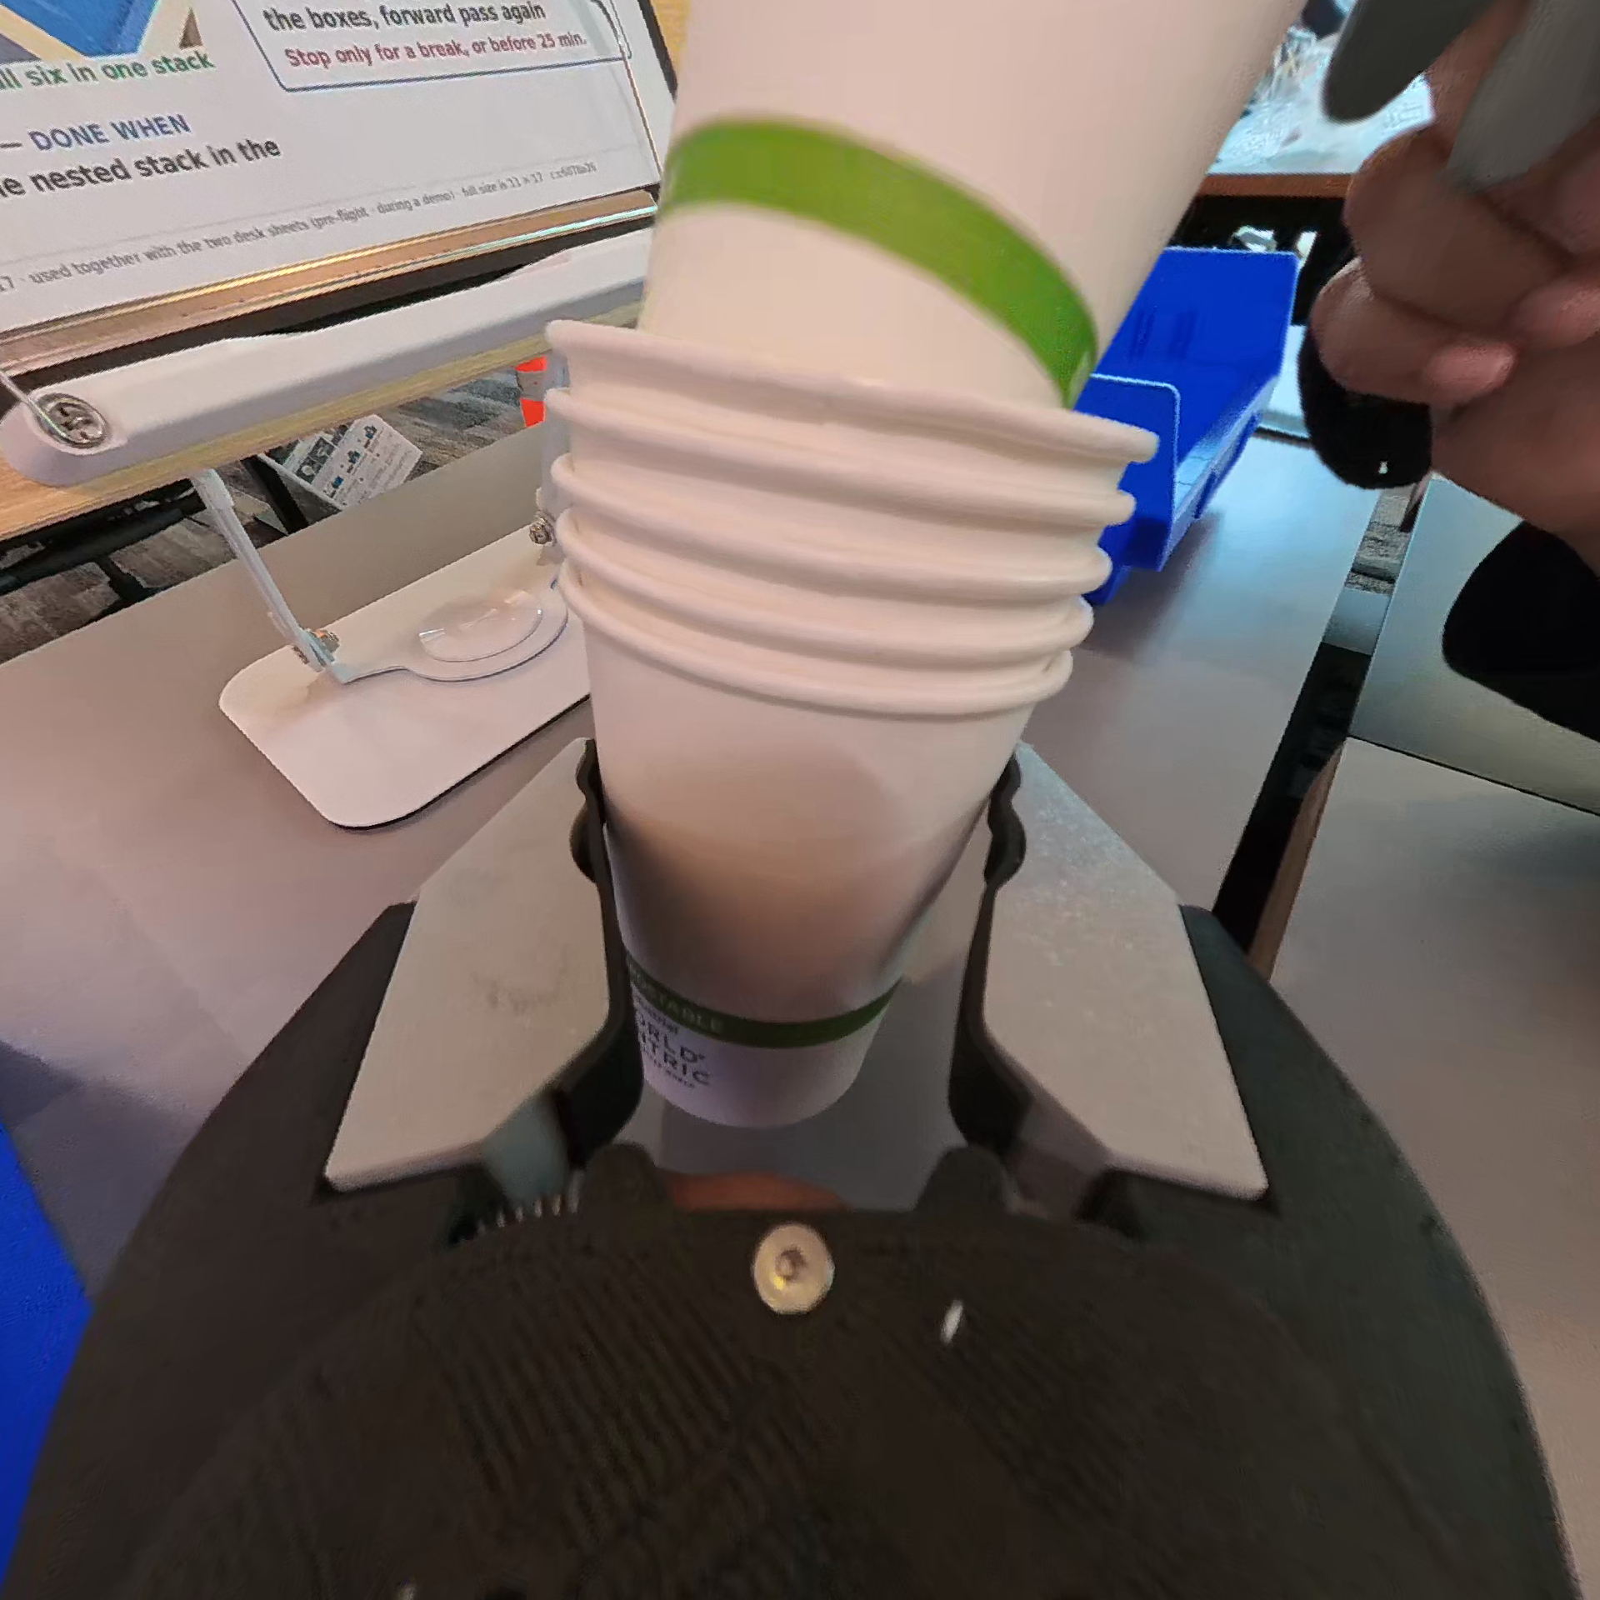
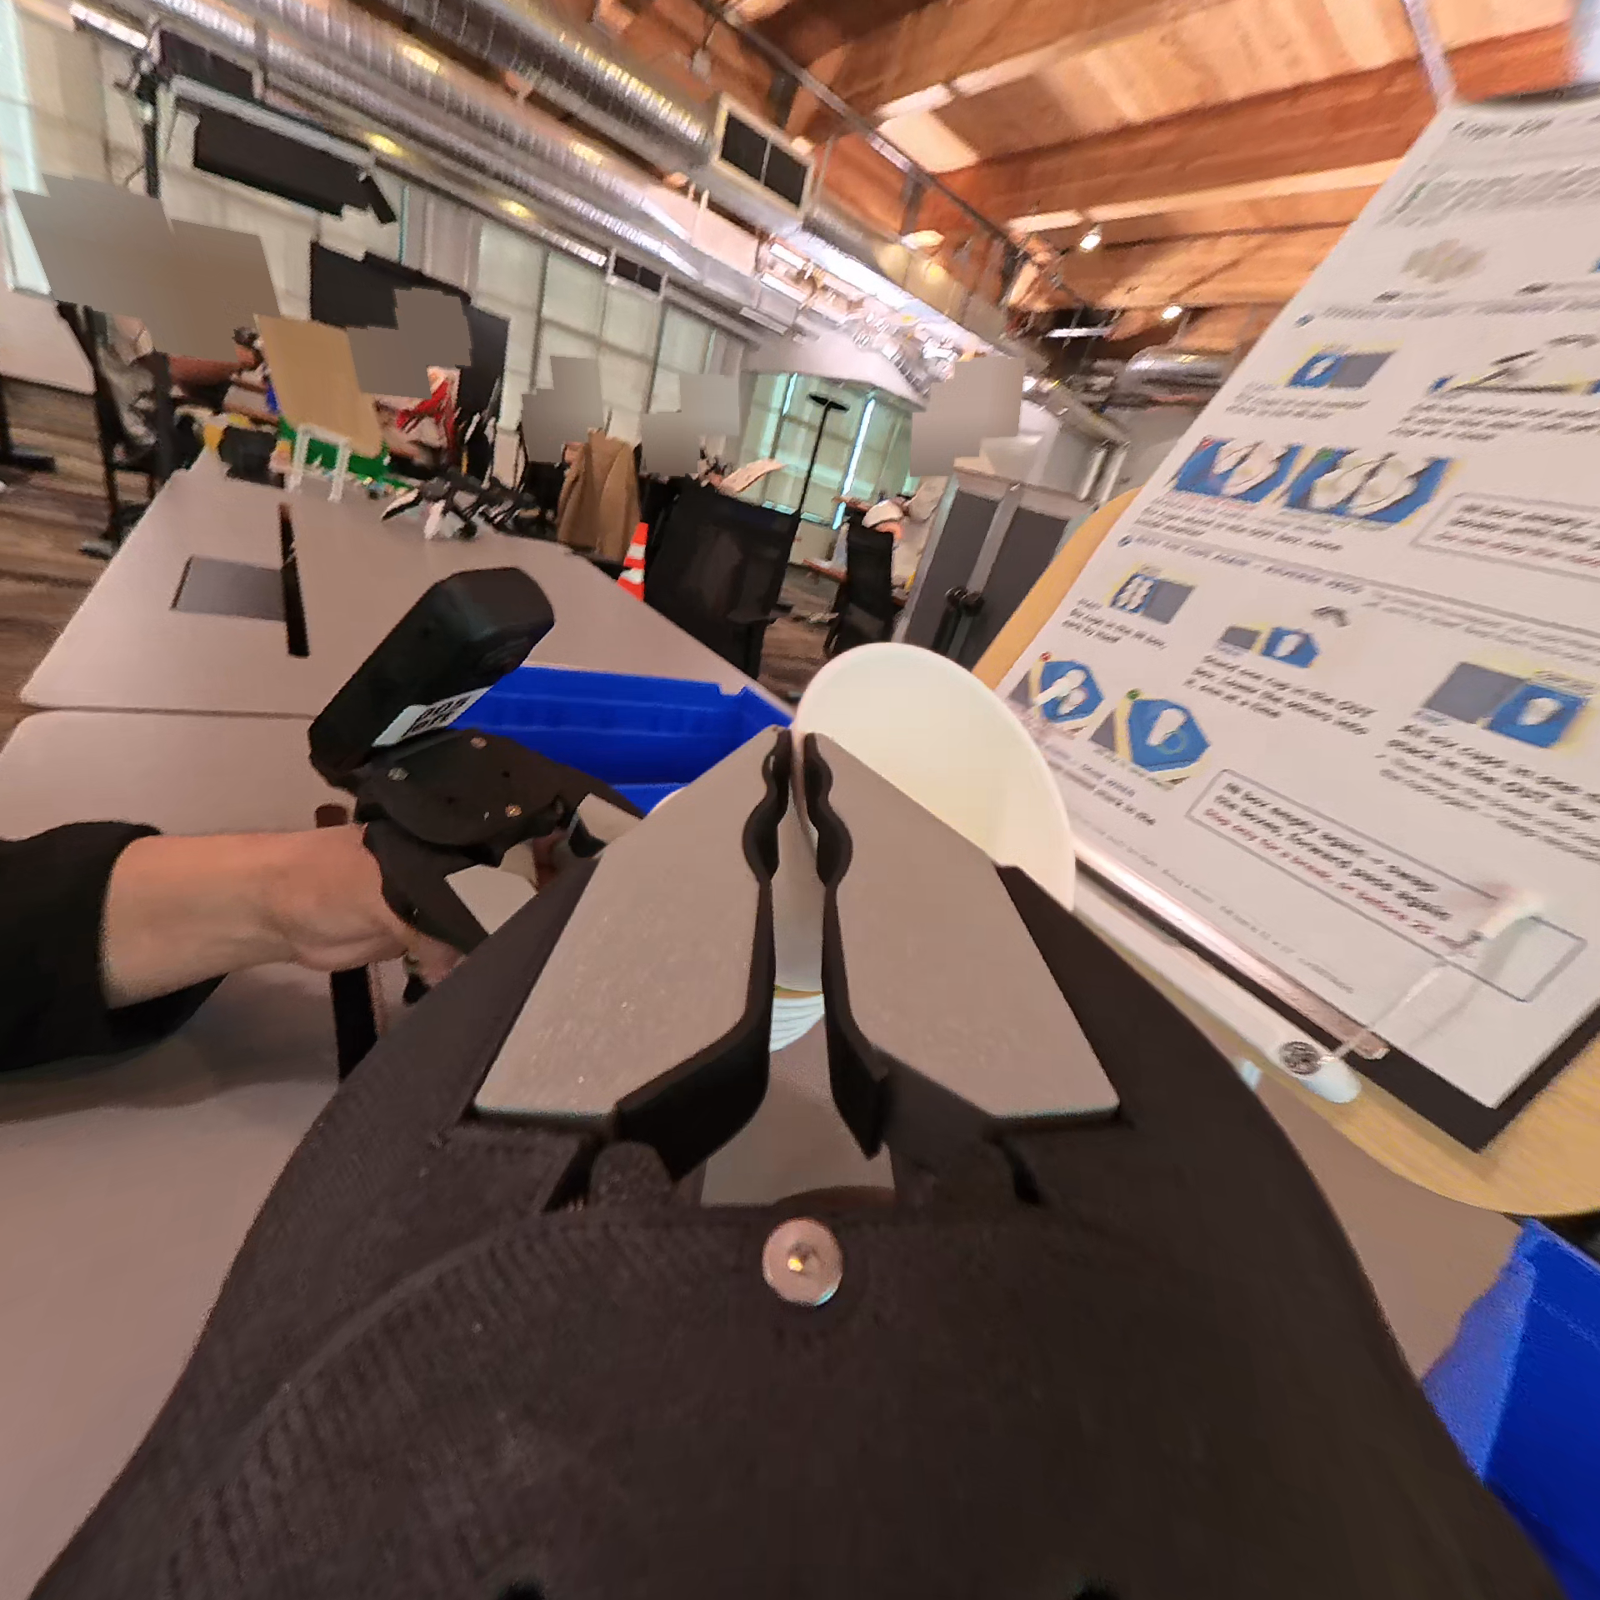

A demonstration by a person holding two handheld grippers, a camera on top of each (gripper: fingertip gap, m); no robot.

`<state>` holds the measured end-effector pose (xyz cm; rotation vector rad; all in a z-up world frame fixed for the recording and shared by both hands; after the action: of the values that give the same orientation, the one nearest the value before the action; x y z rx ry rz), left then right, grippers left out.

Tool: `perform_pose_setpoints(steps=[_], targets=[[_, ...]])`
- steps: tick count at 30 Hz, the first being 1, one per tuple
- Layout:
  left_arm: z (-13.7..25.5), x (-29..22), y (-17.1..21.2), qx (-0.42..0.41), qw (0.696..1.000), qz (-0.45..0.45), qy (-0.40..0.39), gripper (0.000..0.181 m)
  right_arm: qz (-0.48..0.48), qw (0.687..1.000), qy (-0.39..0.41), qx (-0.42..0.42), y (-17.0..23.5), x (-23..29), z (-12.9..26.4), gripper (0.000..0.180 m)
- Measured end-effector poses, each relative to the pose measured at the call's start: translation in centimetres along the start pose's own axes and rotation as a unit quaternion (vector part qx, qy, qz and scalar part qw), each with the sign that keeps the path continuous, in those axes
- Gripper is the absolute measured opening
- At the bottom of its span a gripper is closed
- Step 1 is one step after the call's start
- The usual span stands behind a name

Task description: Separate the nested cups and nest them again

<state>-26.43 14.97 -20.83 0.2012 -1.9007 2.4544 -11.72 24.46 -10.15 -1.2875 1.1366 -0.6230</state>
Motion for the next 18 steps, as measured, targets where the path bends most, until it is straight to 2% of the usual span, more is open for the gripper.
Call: perform_pose_setpoints(steps=[7,12,15,18], targets=[[0.2,0.5,-0.1,-0.010,1.000,0.020,-0.006,0.088,0.030,0.989,0.133,-0.055,-1.5,-2.5,3.8,0.000],[0.2,0.7,-0.3,-0.018,0.999,0.038,-0.003,0.088,0.011,0.979,0.184,-0.085,-1.8,-4.0,6.3,0.000],[0.4,0.9,-0.4,-0.028,0.998,0.051,-0.003,0.088,0.022,0.969,0.237,-0.074,-2.0,-5.1,8.3,0.000],[0.5,1.1,-0.5,-0.034,0.997,0.065,0.000,0.088,0.055,0.950,0.308,-0.022,-1.7,-6.6,10.6,0.000]])
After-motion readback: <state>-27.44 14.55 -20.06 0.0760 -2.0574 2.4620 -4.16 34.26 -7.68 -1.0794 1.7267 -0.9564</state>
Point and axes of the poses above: each gripper's, where its closed fingertips meet, z back along the fingers, y out of its underside, x = y × z across the jaws, the point moved 8 cm from there along z, back along the fingers, and after that the axes turned 11 degrees about -y, right-handed, at the moved point
